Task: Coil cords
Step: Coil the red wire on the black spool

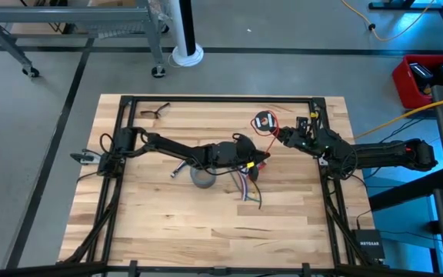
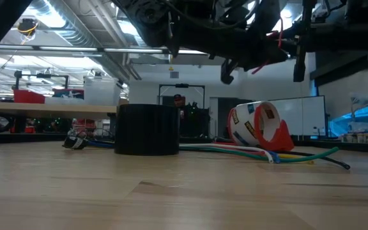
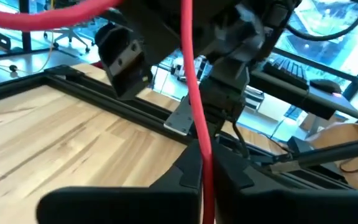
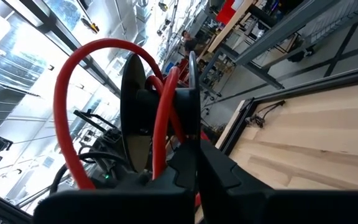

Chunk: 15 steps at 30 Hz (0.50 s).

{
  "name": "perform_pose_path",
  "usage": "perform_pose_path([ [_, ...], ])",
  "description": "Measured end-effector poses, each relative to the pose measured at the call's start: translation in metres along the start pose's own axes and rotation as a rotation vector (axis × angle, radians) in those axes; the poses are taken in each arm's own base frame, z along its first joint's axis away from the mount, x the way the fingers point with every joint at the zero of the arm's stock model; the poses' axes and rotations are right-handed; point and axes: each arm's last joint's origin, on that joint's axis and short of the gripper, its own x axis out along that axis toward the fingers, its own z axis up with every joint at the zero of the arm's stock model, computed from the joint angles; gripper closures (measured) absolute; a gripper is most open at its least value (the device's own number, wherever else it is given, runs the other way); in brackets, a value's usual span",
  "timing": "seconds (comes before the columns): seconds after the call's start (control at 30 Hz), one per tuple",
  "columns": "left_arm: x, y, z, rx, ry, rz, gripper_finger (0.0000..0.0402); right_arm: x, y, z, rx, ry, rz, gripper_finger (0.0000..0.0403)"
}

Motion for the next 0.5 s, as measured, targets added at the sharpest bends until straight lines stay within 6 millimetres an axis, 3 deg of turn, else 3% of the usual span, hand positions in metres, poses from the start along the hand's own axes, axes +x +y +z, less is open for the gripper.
perform_pose_path([
  [0.5, -0.0012, -0.0034, -0.0052, -0.049, 0.040, 0.005, 0.0399, 0.0000, 0.0006, 0.0006, -0.017, -0.009, 0.003, 0.0400],
])
